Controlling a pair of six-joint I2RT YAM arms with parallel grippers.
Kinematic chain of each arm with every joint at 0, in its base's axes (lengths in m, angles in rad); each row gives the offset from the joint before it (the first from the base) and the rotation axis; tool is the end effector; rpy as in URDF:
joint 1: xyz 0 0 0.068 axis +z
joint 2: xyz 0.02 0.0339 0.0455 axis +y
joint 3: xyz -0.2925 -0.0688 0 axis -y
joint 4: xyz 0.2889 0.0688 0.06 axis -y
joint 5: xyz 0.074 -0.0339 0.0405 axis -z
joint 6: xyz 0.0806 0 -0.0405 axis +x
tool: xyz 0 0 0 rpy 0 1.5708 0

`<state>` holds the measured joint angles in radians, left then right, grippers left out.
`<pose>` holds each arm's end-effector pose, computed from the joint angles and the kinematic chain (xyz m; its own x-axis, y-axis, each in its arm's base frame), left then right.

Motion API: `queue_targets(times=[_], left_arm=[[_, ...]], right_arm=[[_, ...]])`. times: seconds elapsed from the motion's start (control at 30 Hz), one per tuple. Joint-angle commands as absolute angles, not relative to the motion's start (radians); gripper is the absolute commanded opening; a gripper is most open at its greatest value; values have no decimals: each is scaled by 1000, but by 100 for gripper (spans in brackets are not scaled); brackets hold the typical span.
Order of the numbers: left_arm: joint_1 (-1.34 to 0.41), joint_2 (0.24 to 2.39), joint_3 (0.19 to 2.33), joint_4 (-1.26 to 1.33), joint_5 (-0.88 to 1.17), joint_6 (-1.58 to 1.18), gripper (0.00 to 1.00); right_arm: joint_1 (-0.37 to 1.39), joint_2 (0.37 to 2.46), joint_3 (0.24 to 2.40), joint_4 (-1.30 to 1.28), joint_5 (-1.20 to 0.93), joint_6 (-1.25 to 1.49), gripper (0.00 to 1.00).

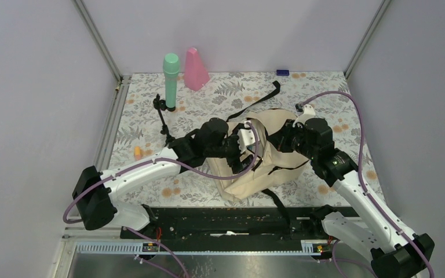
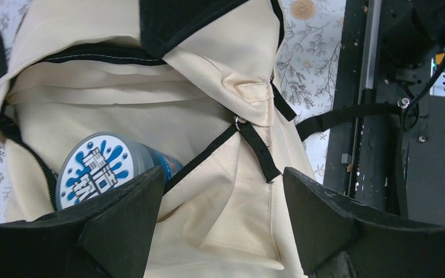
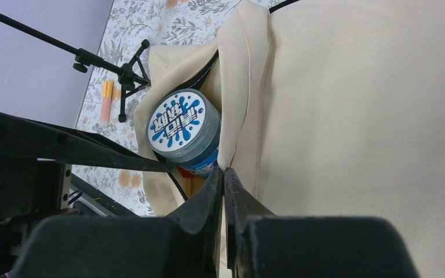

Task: Pack the student bag
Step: Place the stationery in the student bag.

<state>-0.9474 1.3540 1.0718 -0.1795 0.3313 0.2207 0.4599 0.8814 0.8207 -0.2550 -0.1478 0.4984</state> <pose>0.2039 -0.3285 0.3094 -0.0485 0.4220 -0.9053 0.9719 0.2288 0.0546 0.2385 0.1314 0.3338 -0.5142 0.2729 -0.8131 -0.3628 0.7898 0.4946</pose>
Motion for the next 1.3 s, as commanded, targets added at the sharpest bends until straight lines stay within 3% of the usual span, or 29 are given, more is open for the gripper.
queue_targets(times=[0.0, 0.4, 0.63, 0.73, 0.77, 1.07, 1.27], left_arm=[[-948, 1383, 1139, -177, 427, 321, 77], [-980, 1480, 1197, -264, 308, 407, 72], [-1026, 1484, 1222, -294, 147, 430, 27], [-1055, 1472, 1253, -325, 80, 472, 2], [-1063, 1470, 1272, -341, 63, 487, 0], [-1215, 1550, 1483, -528, -169, 714, 0], [-1272, 1547, 1466, -502, -292, 856, 0]], right_arm=[[462, 835, 849, -107, -138, 503, 0], [462, 832, 849, -110, -137, 492, 0], [462, 815, 840, -115, -126, 482, 0], [462, 807, 833, -114, -119, 476, 0], [462, 808, 833, -114, -117, 474, 0], [462, 849, 811, -116, -118, 477, 0], [462, 860, 798, -116, -117, 481, 0]])
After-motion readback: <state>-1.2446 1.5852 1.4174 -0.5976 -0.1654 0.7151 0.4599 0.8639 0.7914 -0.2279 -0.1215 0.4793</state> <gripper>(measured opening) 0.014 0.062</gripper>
